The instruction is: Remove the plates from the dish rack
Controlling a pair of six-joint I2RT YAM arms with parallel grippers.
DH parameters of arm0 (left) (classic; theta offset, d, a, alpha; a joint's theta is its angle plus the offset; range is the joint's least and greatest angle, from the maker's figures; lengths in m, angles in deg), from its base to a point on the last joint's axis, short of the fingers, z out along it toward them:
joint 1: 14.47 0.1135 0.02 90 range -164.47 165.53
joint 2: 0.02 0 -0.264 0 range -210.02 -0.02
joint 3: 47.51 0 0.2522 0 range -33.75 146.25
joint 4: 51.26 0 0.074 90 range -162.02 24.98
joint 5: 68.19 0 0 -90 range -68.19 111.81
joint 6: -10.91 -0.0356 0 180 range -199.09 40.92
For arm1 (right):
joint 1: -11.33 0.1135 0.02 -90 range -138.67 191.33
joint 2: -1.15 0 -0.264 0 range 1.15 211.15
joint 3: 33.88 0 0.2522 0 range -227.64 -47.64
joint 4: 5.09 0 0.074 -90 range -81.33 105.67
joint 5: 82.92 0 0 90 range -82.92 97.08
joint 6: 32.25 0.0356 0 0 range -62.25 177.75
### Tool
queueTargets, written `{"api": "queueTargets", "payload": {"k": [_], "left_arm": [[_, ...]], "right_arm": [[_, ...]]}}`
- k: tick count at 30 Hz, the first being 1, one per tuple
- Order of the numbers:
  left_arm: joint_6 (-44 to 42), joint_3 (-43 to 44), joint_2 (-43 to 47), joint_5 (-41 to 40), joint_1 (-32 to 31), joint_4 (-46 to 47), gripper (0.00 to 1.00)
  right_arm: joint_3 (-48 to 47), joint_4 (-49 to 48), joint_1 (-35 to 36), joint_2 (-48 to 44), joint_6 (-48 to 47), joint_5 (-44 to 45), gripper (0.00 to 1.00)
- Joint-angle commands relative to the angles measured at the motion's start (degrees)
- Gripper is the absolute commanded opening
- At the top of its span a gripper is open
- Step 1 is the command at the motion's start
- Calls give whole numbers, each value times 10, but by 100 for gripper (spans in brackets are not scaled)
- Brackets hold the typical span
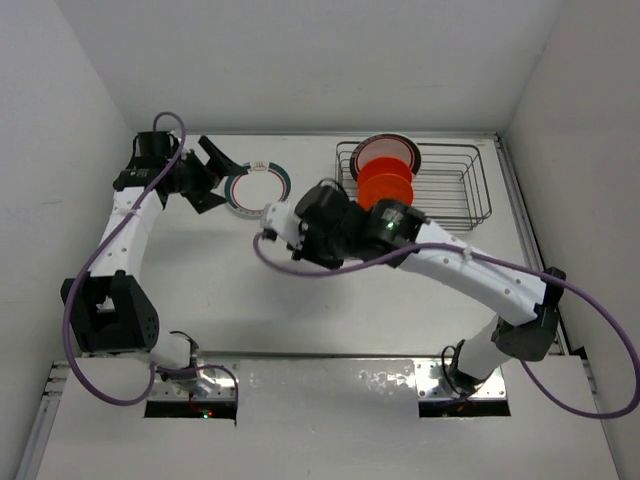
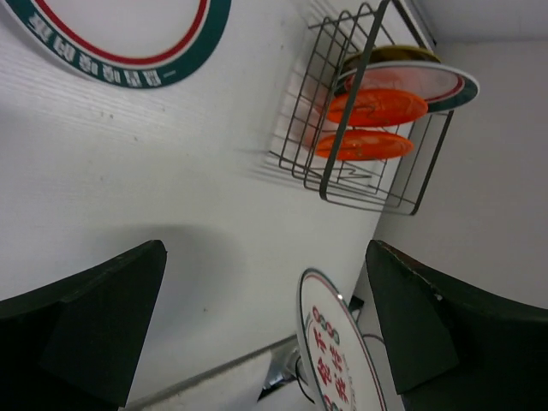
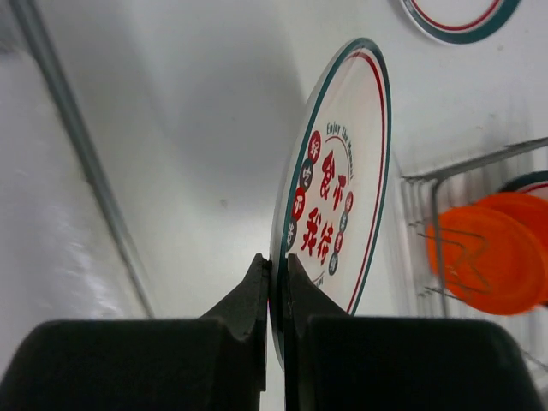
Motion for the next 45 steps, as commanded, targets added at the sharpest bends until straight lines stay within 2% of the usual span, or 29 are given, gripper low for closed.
{"api": "queueTargets", "payload": {"k": [1,4,8,13,15,18,19,21,22,25,26,27,28,29,30,31,32,35,38,40,45], "left_arm": [[35,-24,8,88,-8,57,100],[44,-60,16,102,-15,66,100],[36,-87,14,117,-30,59,99],[44,-86,10,148,-45,80,95],[45,-83,8,154,-46,81,90],[40,-89,7,154,-46,82,67],[36,-92,4,153,-60,77,46],[13,-91,-3,145,-59,47,22],[2,-87,-11,139,-59,33,1],[-30,-59,-20,97,-57,3,0],[-30,-55,-19,71,-54,8,0],[-26,-52,-19,59,-51,16,0],[-7,-54,-17,41,-51,30,0],[5,-58,-16,36,-51,50,0],[18,-62,-15,27,-31,90,0],[31,-66,-16,19,-24,110,0],[46,-65,-19,-10,-18,130,0],[57,-46,-39,-118,0,164,0],[72,-48,-65,-169,14,270,0],[68,-36,-102,-208,14,291,0],[58,20,-213,-194,19,320,0]], "right_arm": [[26,-37,54,4,-143,227,0],[44,-94,70,16,-147,255,0],[46,-151,82,42,-169,246,0],[-34,-147,83,132,-190,219,0],[-67,-151,83,154,-197,220,0],[-93,-178,83,183,-205,232,0],[-99,-184,83,193,-206,238,0],[-108,-204,83,198,-208,256,0],[-108,-211,83,197,-208,260,0],[-96,-229,83,191,-199,273,0],[-81,-241,81,188,-191,279,9],[-69,-246,79,182,-184,275,9],[-43,-254,76,166,-163,273,47],[-29,-262,72,166,-148,270,67],[-15,-278,64,147,-136,265,76],[-4,-283,60,136,-123,261,92],[15,-291,55,125,-92,257,99],[54,-294,27,65,-21,216,99],[89,-295,4,-3,37,191,99],[88,-277,-15,-40,82,192,99],[73,-212,-55,-110,153,197,99]]}}
